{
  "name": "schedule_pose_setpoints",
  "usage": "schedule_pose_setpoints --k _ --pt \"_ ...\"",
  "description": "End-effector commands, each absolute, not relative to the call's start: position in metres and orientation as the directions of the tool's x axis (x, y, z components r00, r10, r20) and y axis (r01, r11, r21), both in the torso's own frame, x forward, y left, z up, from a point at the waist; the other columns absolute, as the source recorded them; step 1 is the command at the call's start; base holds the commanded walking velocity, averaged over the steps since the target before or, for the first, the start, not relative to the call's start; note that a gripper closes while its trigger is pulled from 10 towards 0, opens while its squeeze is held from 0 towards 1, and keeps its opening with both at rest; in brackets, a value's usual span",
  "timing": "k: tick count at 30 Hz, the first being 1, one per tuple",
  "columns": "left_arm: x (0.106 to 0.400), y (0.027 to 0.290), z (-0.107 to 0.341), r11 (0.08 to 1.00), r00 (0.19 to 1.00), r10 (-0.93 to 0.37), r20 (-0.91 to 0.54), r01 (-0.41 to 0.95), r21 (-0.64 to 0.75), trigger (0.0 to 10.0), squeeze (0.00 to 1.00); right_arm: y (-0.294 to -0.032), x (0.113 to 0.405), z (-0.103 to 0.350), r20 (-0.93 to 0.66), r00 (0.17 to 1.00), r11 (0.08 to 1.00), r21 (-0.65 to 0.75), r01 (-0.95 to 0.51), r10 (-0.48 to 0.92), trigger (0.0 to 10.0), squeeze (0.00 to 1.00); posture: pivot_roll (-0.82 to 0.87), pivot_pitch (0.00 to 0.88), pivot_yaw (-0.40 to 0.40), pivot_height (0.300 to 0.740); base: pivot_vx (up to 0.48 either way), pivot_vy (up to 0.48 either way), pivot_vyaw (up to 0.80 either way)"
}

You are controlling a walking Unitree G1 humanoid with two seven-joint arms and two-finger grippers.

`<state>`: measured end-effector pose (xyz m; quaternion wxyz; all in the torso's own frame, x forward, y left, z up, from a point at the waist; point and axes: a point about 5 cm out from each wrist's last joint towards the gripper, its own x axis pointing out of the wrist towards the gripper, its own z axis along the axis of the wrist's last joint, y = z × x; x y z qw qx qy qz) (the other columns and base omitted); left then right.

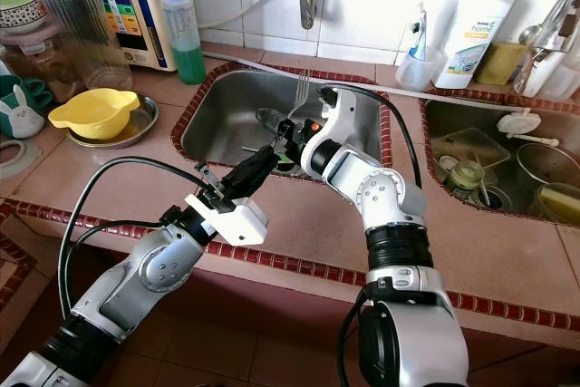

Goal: Kitchen organization

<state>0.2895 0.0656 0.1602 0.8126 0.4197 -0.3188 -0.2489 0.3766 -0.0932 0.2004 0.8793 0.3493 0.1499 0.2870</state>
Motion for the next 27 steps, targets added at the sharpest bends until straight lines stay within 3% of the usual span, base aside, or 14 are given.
schedule_pose_setpoints --k 1,12,13,14,16,17,19,21,22,27 --pt "0.29 0.065 0.167 0.535 0.656 -0.672 0.343 0.109 0.838 0.0 0.0 -0.108 0.382 0.2 -0.099 0.832 0.641 0.689 -0.339 0.546 0.0 0.0 0.02 0.087 -0.014 0.74 0.0 0.0 0.0" --pt "0.29 0.066 0.162 0.483 0.649 -0.691 0.318 0.087 0.871 0.1 0.0 -0.114 0.386 0.196 -0.168 0.844 0.659 0.707 -0.257 0.51 0.0 0.0 0.02 0.09 -0.012 0.74 0.0 0.0 0.0" --pt "0.29 0.066 0.162 0.478 0.647 -0.693 0.319 0.081 0.874 1.3 0.0 -0.115 0.386 0.196 -0.171 0.844 0.658 0.71 -0.251 0.507 0.0 0.0 0.02 0.091 -0.013 0.74 0.0 0.0 0.0" --pt "0.29 0.066 0.163 0.476 0.645 -0.694 0.32 0.077 0.876 1.3 0.0 -0.115 0.386 0.195 -0.174 0.845 0.657 0.712 -0.247 0.506 0.0 0.0 0.02 0.091 -0.013 0.74 0.0 0.0 0.0" --pt "0.291 0.067 0.164 0.473 0.647 -0.687 0.331 0.053 0.879 2.7 0.0 -0.116 0.387 0.194 -0.186 0.847 0.653 0.723 -0.226 0.498 0.0 0.0 0.02 0.092 -0.014 0.74 0.0 0.0 0.0" --pt "0.291 0.067 0.165 0.472 0.645 -0.687 0.333 0.048 0.88 4.7 0.0 -0.116 0.387 0.194 -0.186 0.847 0.653 0.723 -0.225 0.498 0.0 0.0 0.02 0.092 -0.013 0.74 0.0 0.0 0.0" --pt "0.292 0.068 0.165 0.469 0.645 -0.684 0.339 0.033 0.883 10.0 0.0 -0.117 0.387 0.193 -0.189 0.849 0.654 0.724 -0.219 0.494 0.0 0.0 0.02 0.091 -0.013 0.74 0.0 0.0 0.0" --pt "0.292 0.068 0.165 0.467 0.644 -0.687 0.336 0.037 0.883 10.0 0.0 -0.118 0.387 0.193 -0.19 0.85 0.651 0.729 -0.214 0.492 0.0 0.0 0.02 0.092 -0.013 0.74 0.0 0.0 0.0" --pt "0.292 0.068 0.165 0.473 0.644 -0.685 0.341 0.038 0.88 10.0 1.0 -0.118 0.387 0.194 -0.19 0.85 0.651 0.729 -0.212 0.491 0.0 0.0 0.02 0.092 -0.013 0.74 0.0 0.0 0.0" --pt "0.292 0.07 0.162 0.475 0.651 -0.682 0.334 0.047 0.879 10.0 1.0 -0.119 0.388 0.194 -0.191 0.853 0.651 0.73 -0.208 0.486 0.0 0.0 0.02 0.092 -0.013 0.74 0.0 0.0 0.0"
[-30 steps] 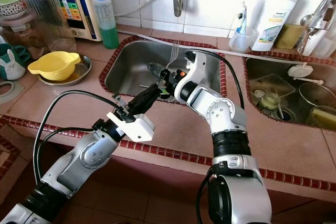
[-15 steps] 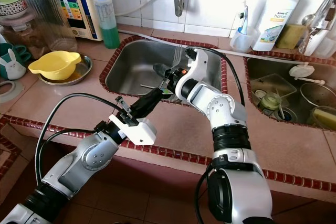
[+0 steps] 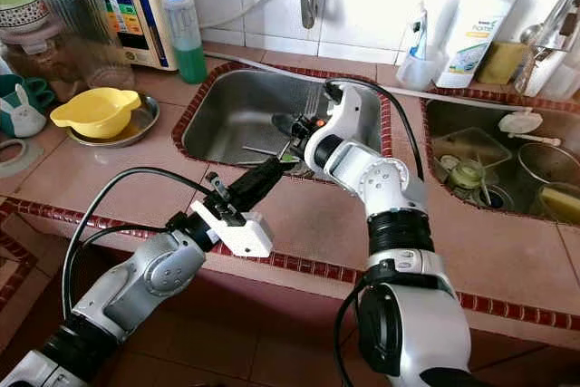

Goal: Kitchen organization

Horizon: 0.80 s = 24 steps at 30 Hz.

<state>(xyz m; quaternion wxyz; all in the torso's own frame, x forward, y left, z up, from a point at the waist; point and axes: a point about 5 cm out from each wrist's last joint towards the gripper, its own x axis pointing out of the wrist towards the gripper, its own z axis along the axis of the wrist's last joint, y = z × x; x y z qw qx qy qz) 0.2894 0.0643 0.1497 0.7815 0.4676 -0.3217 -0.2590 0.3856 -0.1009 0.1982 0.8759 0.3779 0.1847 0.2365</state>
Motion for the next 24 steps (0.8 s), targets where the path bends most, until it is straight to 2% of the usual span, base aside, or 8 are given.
schedule_pose_setpoints --k 1,15,24 --pt "0.292 0.07 0.162 0.474 0.652 -0.681 0.332 0.047 0.879 10.0 1.0 -0.119 0.388 0.195 -0.19 0.853 0.651 0.73 -0.208 0.485 0.0 0.0 0.02 0.092 -0.013 0.74 0.0 0.0 0.0" --pt "0.298 0.078 0.159 0.478 0.684 -0.651 0.328 0.034 0.877 10.0 1.0 -0.121 0.391 0.194 -0.184 0.869 0.655 0.731 -0.191 0.459 0.0 0.0 0.03 0.093 -0.013 0.74 0.0 0.0 0.0" --pt "0.299 0.08 0.166 0.54 0.69 -0.623 0.368 0.039 0.841 10.0 1.0 -0.125 0.397 0.198 -0.139 0.909 0.656 0.735 -0.171 0.394 0.0 0.0 0.03 0.089 -0.009 0.74 0.0 0.0 0.0"
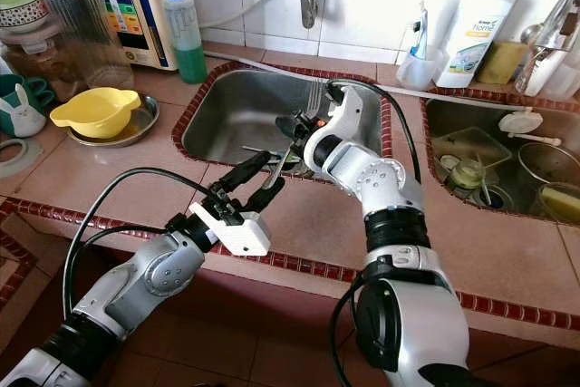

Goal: Kitchen organization

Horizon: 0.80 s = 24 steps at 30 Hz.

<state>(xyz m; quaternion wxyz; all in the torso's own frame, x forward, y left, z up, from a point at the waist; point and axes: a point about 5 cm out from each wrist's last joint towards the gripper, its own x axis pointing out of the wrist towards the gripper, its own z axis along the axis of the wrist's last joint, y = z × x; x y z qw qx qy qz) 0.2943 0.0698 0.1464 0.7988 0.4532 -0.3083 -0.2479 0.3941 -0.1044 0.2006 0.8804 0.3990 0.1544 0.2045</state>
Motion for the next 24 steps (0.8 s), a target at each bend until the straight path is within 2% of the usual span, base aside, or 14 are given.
schedule_pose_setpoints --k 1,14,18,20,22,24 --pt "0.3 0.081 0.168 0.553 0.692 -0.615 0.377 0.039 0.832 10.0 1.0 -0.124 0.398 0.199 -0.132 0.912 0.653 0.737 -0.171 0.389 0.0 0.0 0.04 0.088 -0.009 0.74 0.0 0.0 0.0" --pt "0.306 0.087 0.184 0.635 0.716 -0.533 0.451 -0.014 0.772 10.0 1.0 -0.12 0.405 0.2 -0.092 0.94 0.675 0.719 -0.165 0.328 0.0 0.0 0.03 0.09 -0.006 0.74 0.0 0.0 0.0" --pt "0.311 0.093 0.189 0.689 0.752 -0.464 0.468 -0.026 0.724 10.0 1.0 -0.115 0.407 0.199 -0.068 0.942 0.722 0.662 -0.204 0.329 0.0 0.0 0.04 0.09 -0.004 0.74 0.0 0.0 0.0" --pt "0.314 0.098 0.19 0.737 0.79 -0.403 0.463 -0.02 0.676 10.0 1.0 -0.109 0.408 0.198 -0.046 0.939 0.803 0.533 -0.265 0.34 0.0 0.0 0.06 0.092 -0.005 0.74 0.0 0.0 0.0" --pt "0.315 0.102 0.186 0.779 0.823 -0.365 0.436 0.014 0.626 10.0 0.0 -0.104 0.408 0.195 -0.033 0.93 0.856 0.404 -0.323 0.366 0.0 0.0 0.07 0.094 -0.005 0.74 0.0 0.0 0.0" --pt "0.312 0.104 0.183 0.783 0.834 -0.362 0.417 0.029 0.621 10.0 0.0 -0.101 0.407 0.19 -0.038 0.921 0.894 0.26 -0.364 0.387 0.0 0.0 0.09 0.097 -0.008 0.74 0.0 0.0 0.0"
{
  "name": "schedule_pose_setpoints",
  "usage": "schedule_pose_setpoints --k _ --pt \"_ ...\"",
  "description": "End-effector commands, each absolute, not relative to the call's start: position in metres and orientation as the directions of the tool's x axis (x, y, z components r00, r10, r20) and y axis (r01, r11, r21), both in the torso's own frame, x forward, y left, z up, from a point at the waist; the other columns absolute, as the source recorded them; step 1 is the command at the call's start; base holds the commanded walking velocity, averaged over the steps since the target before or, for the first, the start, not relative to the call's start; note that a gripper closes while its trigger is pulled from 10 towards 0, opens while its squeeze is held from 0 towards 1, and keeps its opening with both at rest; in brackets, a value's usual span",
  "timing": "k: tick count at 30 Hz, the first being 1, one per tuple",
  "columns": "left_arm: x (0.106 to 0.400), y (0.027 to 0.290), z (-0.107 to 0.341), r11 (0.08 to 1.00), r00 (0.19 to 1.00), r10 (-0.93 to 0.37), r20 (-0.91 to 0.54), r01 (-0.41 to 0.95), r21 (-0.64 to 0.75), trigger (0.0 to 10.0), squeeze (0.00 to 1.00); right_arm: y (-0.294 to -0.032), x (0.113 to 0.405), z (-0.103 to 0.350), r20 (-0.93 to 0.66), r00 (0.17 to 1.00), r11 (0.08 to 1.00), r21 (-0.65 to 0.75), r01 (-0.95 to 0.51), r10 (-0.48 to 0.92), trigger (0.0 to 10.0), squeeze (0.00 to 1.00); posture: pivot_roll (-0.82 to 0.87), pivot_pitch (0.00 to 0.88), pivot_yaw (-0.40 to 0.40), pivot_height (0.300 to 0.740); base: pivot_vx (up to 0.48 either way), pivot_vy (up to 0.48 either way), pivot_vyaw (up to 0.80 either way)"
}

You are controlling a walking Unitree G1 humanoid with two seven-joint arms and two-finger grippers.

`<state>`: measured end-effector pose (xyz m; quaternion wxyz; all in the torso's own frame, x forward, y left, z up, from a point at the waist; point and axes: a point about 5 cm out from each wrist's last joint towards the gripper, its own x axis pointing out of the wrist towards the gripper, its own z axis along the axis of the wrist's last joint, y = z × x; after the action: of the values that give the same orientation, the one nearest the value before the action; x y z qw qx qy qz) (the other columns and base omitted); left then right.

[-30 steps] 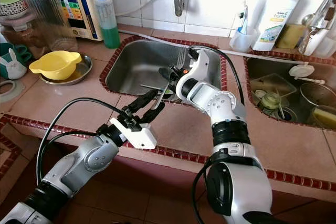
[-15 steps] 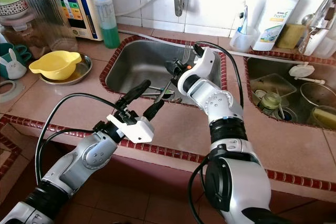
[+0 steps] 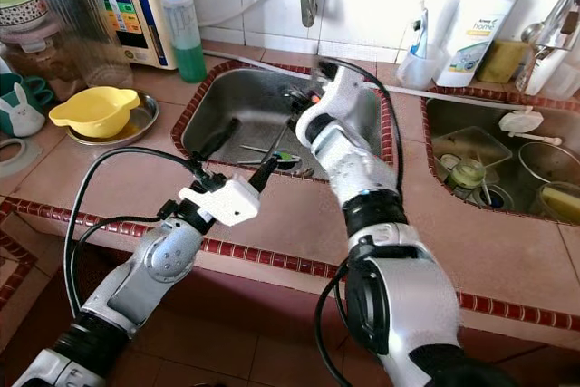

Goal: Kitchen organization

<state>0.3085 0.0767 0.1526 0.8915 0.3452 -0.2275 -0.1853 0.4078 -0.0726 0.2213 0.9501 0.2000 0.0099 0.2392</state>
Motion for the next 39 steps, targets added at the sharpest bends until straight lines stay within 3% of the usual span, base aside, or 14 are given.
schedule_pose_setpoints --k 1,3,5,13,15,20,22,23,25,26,27,29,30,39 --pt "0.311 0.104 0.182 0.778 0.834 -0.364 0.415 0.028 0.627 10.0 0.0 -0.101 0.407 0.189 -0.039 0.919 0.897 0.238 -0.372 0.392 0.0 0.0 0.09 0.097 -0.009 0.74 0.0 0.0 0.0" --pt "0.308 0.106 0.179 0.78 0.844 -0.36 0.397 0.039 0.624 10.0 0.0 -0.101 0.406 0.182 -0.069 0.917 0.912 0.161 -0.378 0.392 0.0 0.0 0.1 0.098 -0.01 0.74 0.0 0.0 0.0" --pt "0.304 0.108 0.176 0.789 0.856 -0.351 0.379 0.053 0.612 10.0 0.0 -0.104 0.404 0.173 -0.119 0.914 0.921 0.045 -0.386 0.389 10.0 0.0 0.12 0.102 -0.01 0.74 0.0 0.0 0.0" --pt "0.298 0.117 0.171 0.809 0.887 -0.317 0.335 0.069 0.584 10.0 0.0 -0.117 0.4 0.156 -0.218 0.899 0.876 -0.226 -0.425 0.38 10.0 0.0 0.15 0.108 -0.006 0.74 0.0 0.0 0.0" --pt "0.299 0.124 0.171 0.818 0.902 -0.288 0.321 0.058 0.572 10.0 0.0 -0.123 0.398 0.151 -0.262 0.888 0.774 -0.438 -0.457 0.377 10.0 0.0 0.15 0.109 -0.007 0.74 0.0 0.0 0.0" --pt "0.3 0.127 0.173 0.817 0.909 -0.277 0.313 0.052 0.574 10.0 0.0 -0.128 0.396 0.145 -0.3 0.881 0.7 -0.535 -0.474 0.367 10.0 0.0 0.15 0.108 -0.006 0.74 0.0 0.0 0.0" --pt "0.301 0.128 0.173 0.819 0.911 -0.27 0.311 0.048 0.571 10.0 0.0 -0.131 0.395 0.142 -0.315 0.876 0.694 -0.535 -0.481 0.365 10.0 0.4 0.15 0.107 -0.005 0.74 0.0 0.0 0.0" --pt "0.301 0.128 0.174 0.82 0.912 -0.269 0.31 0.048 0.571 10.0 0.0 -0.131 0.394 0.141 -0.32 0.874 0.689 -0.537 -0.486 0.366 10.0 0.28 0.15 0.107 -0.004 0.74 0.0 0.0 0.0" --pt "0.3 0.129 0.175 0.821 0.913 -0.267 0.308 0.048 0.569 10.0 0.0 -0.132 0.394 0.14 -0.323 0.872 0.678 -0.549 -0.489 0.367 10.0 0.28 0.15 0.108 -0.003 0.74 0.0 0.0 0.0" --pt "0.3 0.129 0.175 0.82 0.914 -0.266 0.306 0.048 0.57 10.0 0.0 -0.133 0.393 0.139 -0.318 0.873 0.687 -0.539 -0.487 0.37 10.0 0.11 0.15 0.107 -0.002 0.74 0.0 0.0 0.0" --pt "0.3 0.129 0.175 0.82 0.914 -0.267 0.305 0.049 0.571 10.0 0.0 -0.132 0.393 0.139 -0.31 0.873 0.692 -0.533 -0.487 0.375 10.0 0.34 0.15 0.107 -0.002 0.74 0.0 0.0 0.0" --pt "0.3 0.129 0.174 0.82 0.914 -0.267 0.305 0.049 0.571 10.0 0.0 -0.132 0.393 0.14 -0.304 0.874 0.695 -0.529 -0.486 0.379 10.0 0.34 0.15 0.107 -0.002 0.74 0.0 0.0 0.0" --pt "0.3 0.129 0.174 0.819 0.915 -0.267 0.302 0.05 0.571 10.0 0.0 -0.131 0.393 0.14 -0.295 0.875 0.703 -0.521 -0.485 0.385 10.0 1.0 0.15 0.107 -0.001 0.74 0.0 0.0 0.0" --pt "0.301 0.13 0.173 0.833 0.926 -0.247 0.284 0.054 0.551 10.0 0.0 -0.123 0.401 0.163 -0.166 0.914 0.771 -0.495 -0.401 0.369 10.0 1.0 0.15 0.103 -0.006 0.74 0.0 0.0 0.0"
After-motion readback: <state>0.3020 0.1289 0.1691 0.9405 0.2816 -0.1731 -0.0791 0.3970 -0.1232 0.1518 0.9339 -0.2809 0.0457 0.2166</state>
